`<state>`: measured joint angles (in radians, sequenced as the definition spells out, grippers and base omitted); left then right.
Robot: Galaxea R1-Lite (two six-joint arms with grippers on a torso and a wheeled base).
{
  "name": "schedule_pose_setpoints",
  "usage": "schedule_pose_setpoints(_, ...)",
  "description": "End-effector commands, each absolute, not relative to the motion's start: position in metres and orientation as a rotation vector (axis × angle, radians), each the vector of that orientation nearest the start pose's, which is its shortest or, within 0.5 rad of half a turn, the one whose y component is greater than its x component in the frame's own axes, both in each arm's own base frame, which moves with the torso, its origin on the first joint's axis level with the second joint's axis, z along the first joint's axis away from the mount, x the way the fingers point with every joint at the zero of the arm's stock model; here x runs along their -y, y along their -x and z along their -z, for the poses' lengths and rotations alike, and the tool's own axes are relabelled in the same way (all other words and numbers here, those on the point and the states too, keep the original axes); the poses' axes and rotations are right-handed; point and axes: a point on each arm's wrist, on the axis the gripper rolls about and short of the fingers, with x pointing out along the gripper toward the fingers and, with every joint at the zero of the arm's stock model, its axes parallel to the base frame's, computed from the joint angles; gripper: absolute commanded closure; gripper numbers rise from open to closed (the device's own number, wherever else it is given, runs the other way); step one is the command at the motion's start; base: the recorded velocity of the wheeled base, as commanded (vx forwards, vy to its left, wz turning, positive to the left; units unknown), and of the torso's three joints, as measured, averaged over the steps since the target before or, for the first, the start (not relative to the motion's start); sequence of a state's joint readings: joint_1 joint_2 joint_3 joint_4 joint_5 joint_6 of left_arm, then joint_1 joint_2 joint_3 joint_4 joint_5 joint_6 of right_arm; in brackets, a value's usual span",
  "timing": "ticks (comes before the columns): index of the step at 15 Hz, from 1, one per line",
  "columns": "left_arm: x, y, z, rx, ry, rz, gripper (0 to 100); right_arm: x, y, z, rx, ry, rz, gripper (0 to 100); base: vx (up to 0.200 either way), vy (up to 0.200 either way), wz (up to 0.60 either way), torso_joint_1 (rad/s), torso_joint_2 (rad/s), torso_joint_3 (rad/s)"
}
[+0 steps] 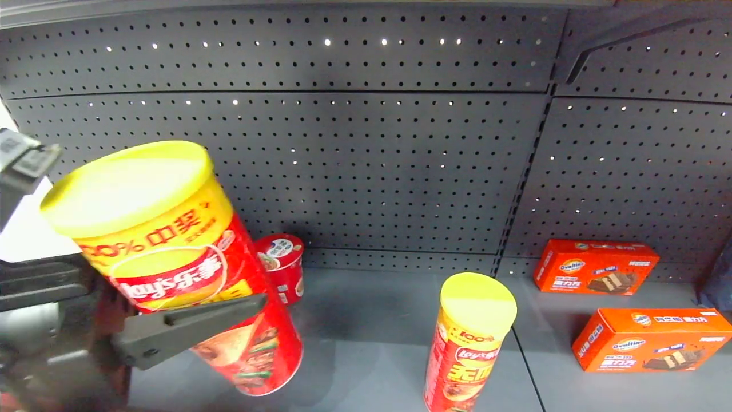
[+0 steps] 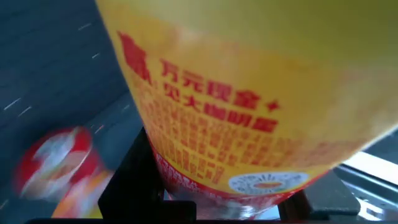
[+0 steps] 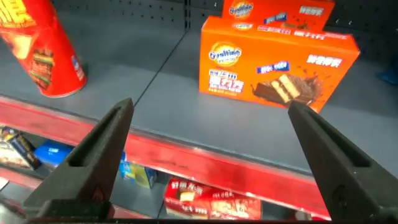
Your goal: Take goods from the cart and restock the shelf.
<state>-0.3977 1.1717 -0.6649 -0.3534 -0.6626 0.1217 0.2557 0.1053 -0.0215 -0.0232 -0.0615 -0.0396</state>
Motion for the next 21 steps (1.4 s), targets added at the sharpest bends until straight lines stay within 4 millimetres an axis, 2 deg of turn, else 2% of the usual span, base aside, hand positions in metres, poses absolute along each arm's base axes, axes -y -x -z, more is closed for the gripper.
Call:
schedule_pose_setpoints(1, 0.106, -0.201, -0.225, -0.181, -0.075, 1.153, 100, 0.005, 0.016, -0.086, -0.046, 0.048, -0.196, 0, 0.000, 0.000, 0.00, 0.000, 0.00, 0.000)
schedule_pose_setpoints(2, 0.115, -0.219, -0.218, -0.177, -0.077, 1.159, 100, 0.005, 0.016, -0.086, -0.047, 0.049, -0.203, 0, 0.000, 0.000, 0.00, 0.000, 0.00, 0.000)
schedule_pose_setpoints(4, 0.129, -0.243, -0.205, -0.136, -0.078, 1.181, 100, 0.005, 0.016, -0.086, -0.048, 0.048, -0.203, 0, 0.000, 0.000, 0.00, 0.000, 0.00, 0.000)
schedule_pose_setpoints(11, 0.158, -0.303, -0.178, -0.144, -0.067, 1.249, 100, 0.005, 0.016, -0.085, -0.053, 0.025, -0.206, 0, 0.000, 0.000, 0.00, 0.000, 0.00, 0.000)
schedule_pose_setpoints(17, 0.200, -0.326, -0.157, -0.165, -0.072, 1.327, 100, 0.005, 0.016, -0.085, -0.050, 0.037, -0.206, 0, 0.000, 0.000, 0.00, 0.000, 0.00, 0.000)
schedule_pose_setpoints(21, 0.221, -0.342, -0.153, -0.161, -0.074, 1.352, 100, 0.005, 0.016, -0.085, -0.046, 0.078, -0.209, 0, 0.000, 0.000, 0.00, 0.000, 0.00, 0.000)
